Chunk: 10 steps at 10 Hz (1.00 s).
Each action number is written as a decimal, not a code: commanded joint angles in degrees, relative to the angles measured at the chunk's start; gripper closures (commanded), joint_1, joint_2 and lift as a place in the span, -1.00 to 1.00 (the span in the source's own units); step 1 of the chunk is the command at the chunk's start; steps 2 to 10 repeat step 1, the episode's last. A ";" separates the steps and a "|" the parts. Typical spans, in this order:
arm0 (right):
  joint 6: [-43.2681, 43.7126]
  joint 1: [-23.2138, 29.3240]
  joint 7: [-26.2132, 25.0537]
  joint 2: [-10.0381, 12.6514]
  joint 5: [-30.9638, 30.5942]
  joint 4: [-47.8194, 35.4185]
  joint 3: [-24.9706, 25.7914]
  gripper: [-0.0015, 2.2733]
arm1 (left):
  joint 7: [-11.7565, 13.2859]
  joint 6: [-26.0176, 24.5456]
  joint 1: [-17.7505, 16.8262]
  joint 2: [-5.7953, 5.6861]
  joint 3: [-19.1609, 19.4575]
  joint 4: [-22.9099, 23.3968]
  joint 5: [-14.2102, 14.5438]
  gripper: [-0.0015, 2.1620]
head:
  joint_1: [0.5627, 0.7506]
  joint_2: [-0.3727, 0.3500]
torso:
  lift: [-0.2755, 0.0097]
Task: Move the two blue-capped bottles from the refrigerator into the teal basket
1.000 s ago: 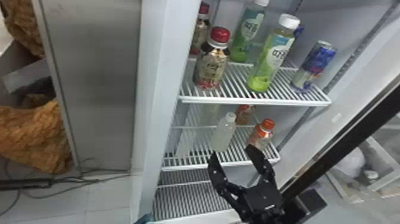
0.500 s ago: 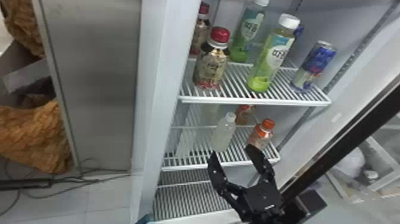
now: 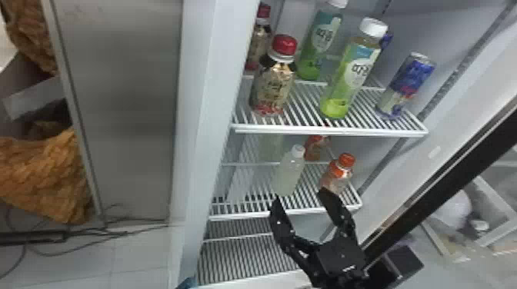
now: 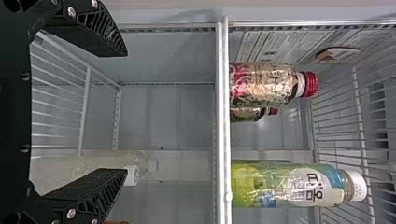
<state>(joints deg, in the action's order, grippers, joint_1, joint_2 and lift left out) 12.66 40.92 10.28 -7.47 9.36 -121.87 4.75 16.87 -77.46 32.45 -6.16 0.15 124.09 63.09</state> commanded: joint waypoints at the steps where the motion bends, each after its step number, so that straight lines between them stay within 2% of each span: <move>1: 0.00 0.00 0.01 0.00 0.13 0.02 0.00 -0.88 | 0.00 -0.16 0.17 0.00 0.02 0.01 -0.07 0.07 | 0.41 -0.94 | -0.24; 10: 0.00 0.00 0.01 0.00 0.13 0.02 0.00 -0.88 | 0.00 -0.16 0.17 0.00 0.02 0.01 -0.07 0.07 | 0.41 -0.94 | -0.24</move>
